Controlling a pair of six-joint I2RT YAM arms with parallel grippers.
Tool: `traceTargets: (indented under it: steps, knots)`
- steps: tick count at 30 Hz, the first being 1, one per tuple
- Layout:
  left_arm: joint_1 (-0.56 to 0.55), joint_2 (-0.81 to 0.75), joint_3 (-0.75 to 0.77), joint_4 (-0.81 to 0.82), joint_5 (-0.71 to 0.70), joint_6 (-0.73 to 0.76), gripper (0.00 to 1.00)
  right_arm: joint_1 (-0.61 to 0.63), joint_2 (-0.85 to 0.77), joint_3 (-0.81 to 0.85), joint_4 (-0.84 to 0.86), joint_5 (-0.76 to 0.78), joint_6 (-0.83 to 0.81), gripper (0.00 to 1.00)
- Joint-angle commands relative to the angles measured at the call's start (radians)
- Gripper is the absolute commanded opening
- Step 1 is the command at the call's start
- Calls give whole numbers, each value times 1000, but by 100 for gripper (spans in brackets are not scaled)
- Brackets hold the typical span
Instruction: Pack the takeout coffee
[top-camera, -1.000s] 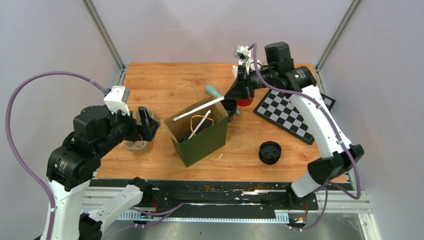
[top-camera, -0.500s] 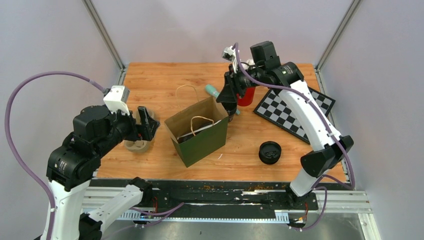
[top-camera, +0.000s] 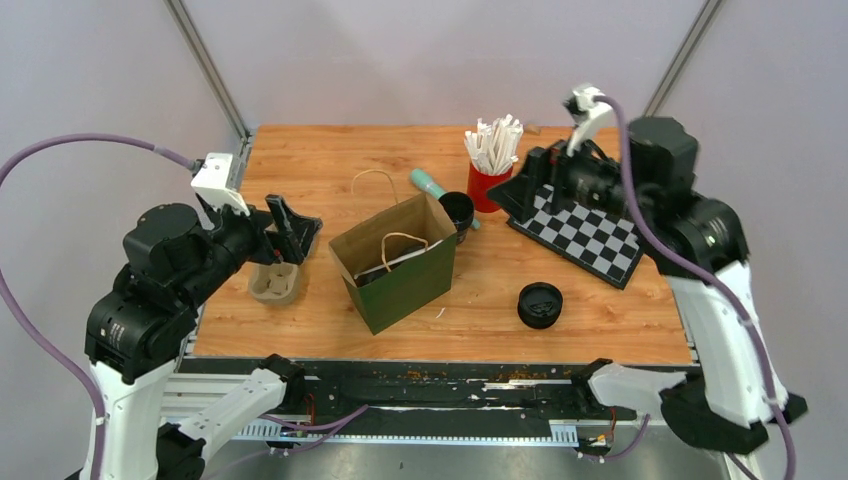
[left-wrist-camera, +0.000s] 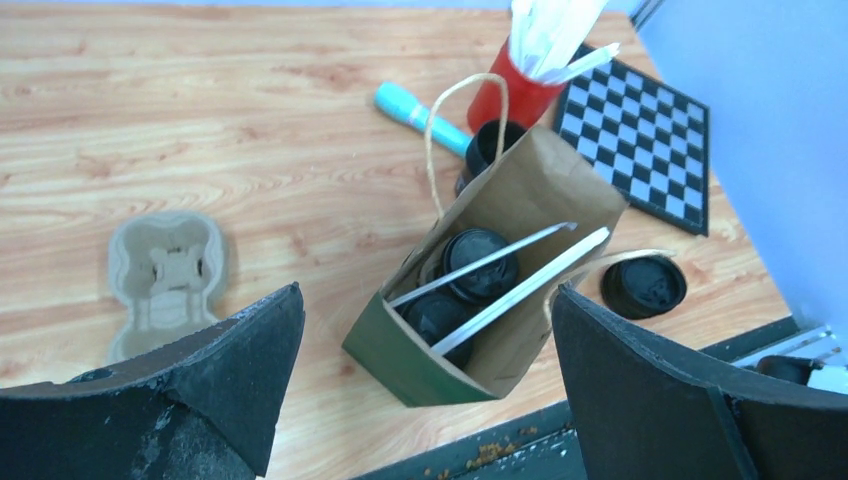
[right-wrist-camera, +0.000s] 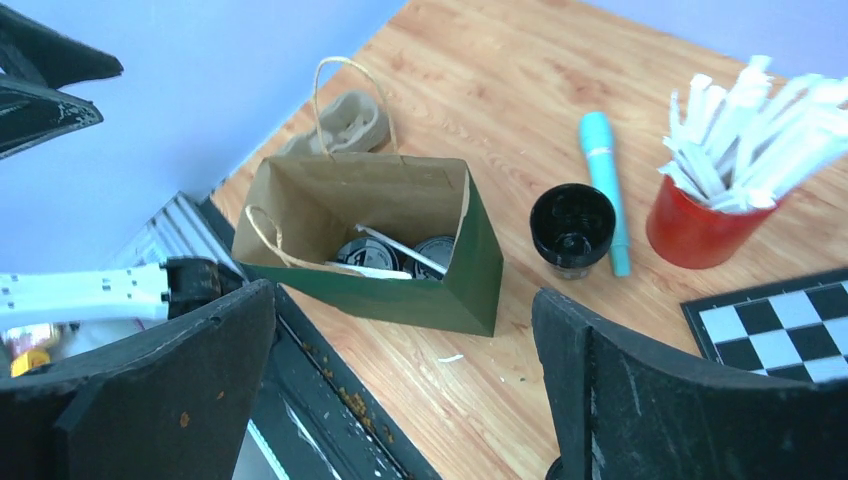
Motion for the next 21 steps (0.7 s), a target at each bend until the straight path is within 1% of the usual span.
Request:
traceTargets:
  steps: [1, 5, 10, 13, 17, 21]
  knots:
    - [-3, -42, -22, 175, 35, 4, 100, -1, -134, -119, 92, 205, 205, 100]
    - [-3, -91, -94, 245, 35, -22, 100, -2, -202, -180, 72, 273, 258, 100]
    - [-3, -116, -144, 207, 13, -33, 100, -2, -255, -222, 90, 299, 238, 100]
    - [-3, -114, -152, 178, -7, -36, 100, -1, -264, -223, 100, 309, 235, 100]
    - [-3, -120, -168, 191, -16, -50, 100, -3, -266, -242, 105, 322, 228, 100]
    - [-3, -123, -180, 211, -14, -61, 100, -2, -262, -251, 124, 286, 224, 100]
